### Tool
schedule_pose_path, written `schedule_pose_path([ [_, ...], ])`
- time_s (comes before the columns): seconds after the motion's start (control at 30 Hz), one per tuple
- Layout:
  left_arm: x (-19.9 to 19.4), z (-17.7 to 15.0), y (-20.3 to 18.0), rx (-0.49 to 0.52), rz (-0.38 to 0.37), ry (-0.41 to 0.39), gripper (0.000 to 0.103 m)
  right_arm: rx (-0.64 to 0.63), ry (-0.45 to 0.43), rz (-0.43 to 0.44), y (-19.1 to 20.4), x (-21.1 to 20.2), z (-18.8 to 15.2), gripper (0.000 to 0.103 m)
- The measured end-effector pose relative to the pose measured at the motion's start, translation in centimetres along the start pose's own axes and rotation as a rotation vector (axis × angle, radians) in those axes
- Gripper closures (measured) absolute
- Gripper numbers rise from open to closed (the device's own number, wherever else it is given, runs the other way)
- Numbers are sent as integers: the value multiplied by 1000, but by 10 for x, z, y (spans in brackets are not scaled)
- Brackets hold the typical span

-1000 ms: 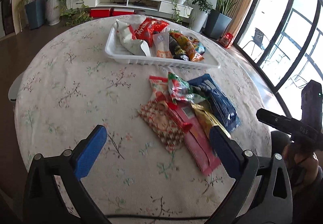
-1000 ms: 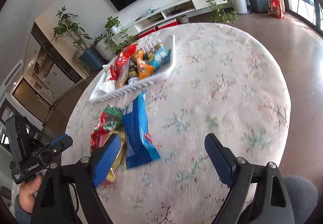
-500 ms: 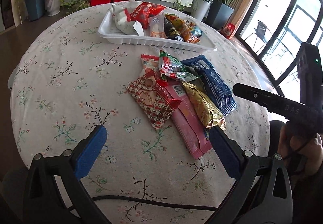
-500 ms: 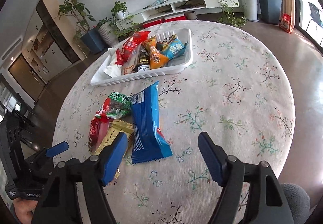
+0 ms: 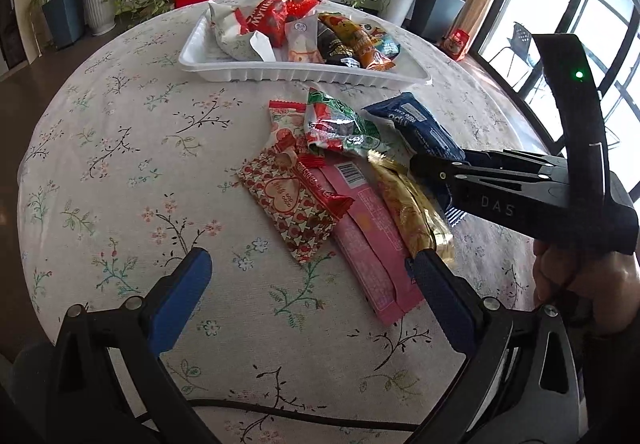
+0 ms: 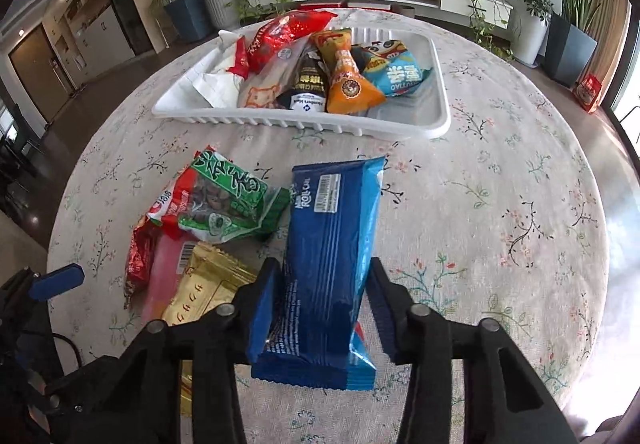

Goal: Organize snacks
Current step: 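Grasp the blue packet with the right gripper while the left gripper grasps the pink bar, then lift both held snacks and carry them toward the white tray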

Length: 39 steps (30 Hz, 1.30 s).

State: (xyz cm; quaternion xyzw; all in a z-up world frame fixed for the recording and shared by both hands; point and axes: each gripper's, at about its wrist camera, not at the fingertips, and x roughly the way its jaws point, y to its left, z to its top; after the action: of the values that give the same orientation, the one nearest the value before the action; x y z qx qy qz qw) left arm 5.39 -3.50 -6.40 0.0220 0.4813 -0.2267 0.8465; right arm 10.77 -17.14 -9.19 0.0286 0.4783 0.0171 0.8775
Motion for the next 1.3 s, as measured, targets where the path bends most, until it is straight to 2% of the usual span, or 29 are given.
schedule_pose_path([
  [0.03, 3, 2, -2, 6, 2, 8, 1, 12, -6, 2, -3, -2, -3, 71],
  [0.07, 4, 2, -3, 7, 1, 11, 1, 31, -9, 12, -6, -5, -7, 73],
  [0.2, 16, 7, -10, 26, 12, 38, 1, 95, -25, 25, -22, -18, -21, 73],
  [0.53, 48, 21, -30, 93, 68, 95, 1, 124, -36, 24, -33, -30, -35, 73],
  [0.7, 52, 25, -30, 173, 85, 114, 13, 125, -48, 38, -34, -31, -39, 73],
  [0.8, 46, 23, -20, 184, 91, 114, 27, 125, -54, 37, -34, -33, -41, 73],
  [0.83, 44, 24, -15, 177, 96, 112, 36, 123, -55, 34, -33, -33, -41, 73],
  [0.87, 41, 23, -9, 167, 96, 111, 40, 121, -55, 33, -33, -33, -41, 73],
  [1.1, 44, 25, -14, 196, 120, 112, 37, 97, -65, 24, -27, -32, -42, 73],
  [1.13, 43, 26, -16, 214, 108, 114, 45, 96, -66, 24, -26, -32, -42, 73],
  [1.17, 42, 26, -19, 229, 81, 119, 59, 97, -66, 27, -27, -32, -42, 73],
  [1.2, 42, 26, -22, 245, 78, 125, 63, 98, -66, 29, -27, -32, -42, 73],
  [1.3, 41, 24, -26, 270, 71, 144, 63, 94, -67, 22, -27, -32, -42, 73],
])
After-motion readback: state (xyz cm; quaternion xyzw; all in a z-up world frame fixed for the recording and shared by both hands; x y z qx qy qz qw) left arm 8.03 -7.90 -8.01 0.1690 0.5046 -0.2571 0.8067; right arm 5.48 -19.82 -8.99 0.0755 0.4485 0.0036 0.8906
